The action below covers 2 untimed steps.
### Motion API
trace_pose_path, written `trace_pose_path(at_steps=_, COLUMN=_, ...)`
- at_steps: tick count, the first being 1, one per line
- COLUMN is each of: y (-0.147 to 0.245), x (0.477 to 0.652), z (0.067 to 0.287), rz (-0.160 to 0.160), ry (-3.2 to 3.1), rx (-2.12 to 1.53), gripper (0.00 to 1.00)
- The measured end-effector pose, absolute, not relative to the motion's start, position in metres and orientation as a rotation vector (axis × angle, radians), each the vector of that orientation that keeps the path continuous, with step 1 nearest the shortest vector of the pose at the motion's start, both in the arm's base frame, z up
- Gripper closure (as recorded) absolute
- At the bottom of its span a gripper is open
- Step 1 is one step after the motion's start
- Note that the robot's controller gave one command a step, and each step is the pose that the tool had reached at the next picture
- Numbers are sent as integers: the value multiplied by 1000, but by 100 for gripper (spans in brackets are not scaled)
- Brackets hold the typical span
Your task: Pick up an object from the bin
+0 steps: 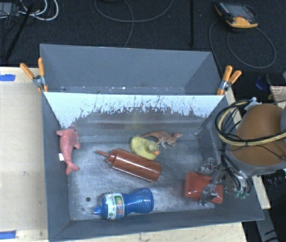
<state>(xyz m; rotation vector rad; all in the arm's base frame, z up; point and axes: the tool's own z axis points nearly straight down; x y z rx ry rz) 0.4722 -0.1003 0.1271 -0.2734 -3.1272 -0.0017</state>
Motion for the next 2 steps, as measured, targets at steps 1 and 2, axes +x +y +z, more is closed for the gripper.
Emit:
trace_pose_path(at_steps=1, y=-101, x=473, z=137, rz=-1, ry=-3133, rx=-274, gripper=100)
trace_pose_path(at_steps=2, y=-101, x=473, z=142, rz=-1, ry=-3131, rx=-273, gripper=100)
